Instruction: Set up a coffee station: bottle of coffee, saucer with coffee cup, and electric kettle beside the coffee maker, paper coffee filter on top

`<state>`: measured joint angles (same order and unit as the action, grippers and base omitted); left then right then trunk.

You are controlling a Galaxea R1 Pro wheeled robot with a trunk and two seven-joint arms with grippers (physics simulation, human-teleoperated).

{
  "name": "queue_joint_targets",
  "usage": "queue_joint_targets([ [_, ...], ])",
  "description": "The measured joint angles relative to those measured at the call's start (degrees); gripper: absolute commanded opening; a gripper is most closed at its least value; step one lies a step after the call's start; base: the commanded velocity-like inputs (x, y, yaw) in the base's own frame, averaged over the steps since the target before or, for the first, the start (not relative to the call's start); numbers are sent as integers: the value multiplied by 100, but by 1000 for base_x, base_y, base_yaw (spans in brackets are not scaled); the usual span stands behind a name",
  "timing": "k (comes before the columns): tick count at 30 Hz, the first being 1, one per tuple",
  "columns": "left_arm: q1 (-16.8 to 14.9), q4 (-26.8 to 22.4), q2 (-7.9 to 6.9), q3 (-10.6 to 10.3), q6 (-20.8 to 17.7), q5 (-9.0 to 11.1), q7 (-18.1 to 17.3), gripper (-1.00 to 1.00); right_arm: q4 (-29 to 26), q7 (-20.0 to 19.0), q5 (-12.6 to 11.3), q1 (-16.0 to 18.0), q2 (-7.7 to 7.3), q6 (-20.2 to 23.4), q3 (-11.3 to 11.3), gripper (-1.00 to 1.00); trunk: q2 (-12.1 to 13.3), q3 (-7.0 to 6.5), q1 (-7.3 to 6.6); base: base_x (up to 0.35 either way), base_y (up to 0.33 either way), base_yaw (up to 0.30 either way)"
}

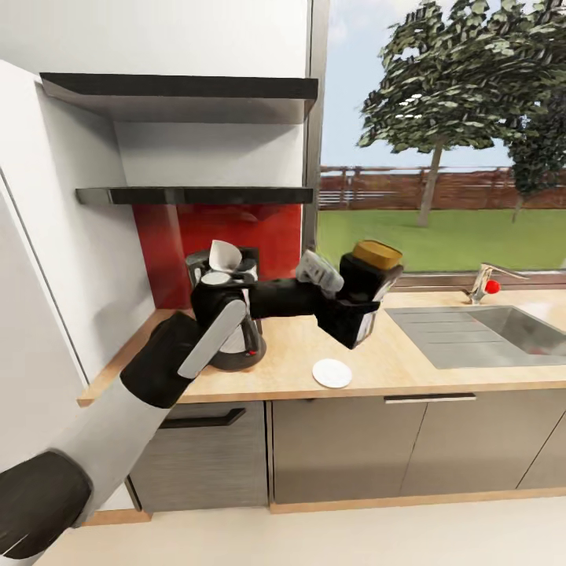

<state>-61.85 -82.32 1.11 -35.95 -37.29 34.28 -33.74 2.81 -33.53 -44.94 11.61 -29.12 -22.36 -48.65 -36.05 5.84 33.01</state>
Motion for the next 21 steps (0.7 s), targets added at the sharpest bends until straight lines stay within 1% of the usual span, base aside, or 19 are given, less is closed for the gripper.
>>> queue_joint_targets([
  [1, 168, -127, -180, -5, -23, 25, -281, -100, -1, 1, 1, 0, 0, 0, 0, 100, -2, 1, -1, 0, 0, 0],
  [2, 306, -212, -371, -8, -7, -11, -545, -100, -1, 1, 1, 0, 0, 0, 0, 100, -1, 1, 0, 0, 0, 0],
  [3, 368, -245, -473, -7, 6, -11, -683, -100, -1, 1, 1, 0, 0, 0, 0, 100, -1, 0, 0, 0, 0, 0],
  [4, 479, -302, -663, -11, 41, 4, -962, -100, -1, 1, 1, 0, 0, 0, 0, 100, -2, 0, -1, 0, 0, 0],
  [6, 607, -358, -849, -9, 209, 4, -1261, -100, -1, 1, 1, 0, 0, 4, 0, 100, -1, 0, 0, 0, 0, 0],
  [7, 728, -400, -1012, -8, 423, 3, -1510, -100, 0, 4, 1, 0, 0, 2, 0, 100, -2, 0, -1, 0, 0, 0],
  [8, 788, -416, -1105, -4, 553, -8, -1626, -100, 0, 5, 1, 0, 0, 2, 0, 100, -1, 0, 0, 0, 0, 0],
  [9, 876, -440, -1281, -7, 729, -15, -1801, -100, 0, 7, 1, 0, 0, 1, 0, 100, -2, 0, -1, 0, 0, 0],
  [10, 911, -448, -1382, -6, 805, -14, -1880, -100, -1, 7, 1, 0, 0, 1, 0, 100, -1, -1, 0, 0, 0, 0],
  [11, 966, -461, -1568, -7, 908, -23, -2012, -100, -1, 8, 1, 0, 0, 1, 0, 100, -1, 0, -1, 0, 0, 0],
  [13, 1066, -470, -1760, -10, 992, -14, -2166, -100, -1, 9, 1, 0, 0, 1, 0, 100, -1, 0, 0, 0, 0, 0],
  [14, 1185, -475, -1910, -11, 1075, -25, -2317, -100, -1, 9, 1, 0, 0, 0, 0, 100, -1, 0, -1, 0, 0, 0],
  [15, 1254, -478, -1987, -9, 1131, -15, -2401, -100, -1, 9, 1, 0, 0, 1, 0, 100, -1, 0, 0, 0, 0, 0],
  [16, 1370, -481, -2133, -9, 1256, -21, -2549, -100, -1, 9, 1, 0, 0, 0, 0, 100, -1, 0, -1, 0, 0, 0],
  [18, 1483, -483, -2295, -7, 1405, -10, -2664, -100, -1, 9, 1, 0, 0, 0, 0, 100, -1, -1, 0, 0, 0, 0],
  [19, 1590, -486, -2451, -8, 1556, -20, -2737, -100, 0, 10, 0, 0, 0, 0, 0, 100, -1, 0, -1, 0, 0, 0],
  [20, 1653, -489, -2534, -6, 1638, -10, -2765, -100, 0, 10, 1, 0, 0, 0, 0, 100, -1, 0, 0, 0, 0, 0],
  [21, 1773, -490, -2673, -7, 1789, -18, -2801, -100, -1, 10, 0, 0, 0, 0, 0, 100, -1, 0, -1, 0, 0, 0],
])
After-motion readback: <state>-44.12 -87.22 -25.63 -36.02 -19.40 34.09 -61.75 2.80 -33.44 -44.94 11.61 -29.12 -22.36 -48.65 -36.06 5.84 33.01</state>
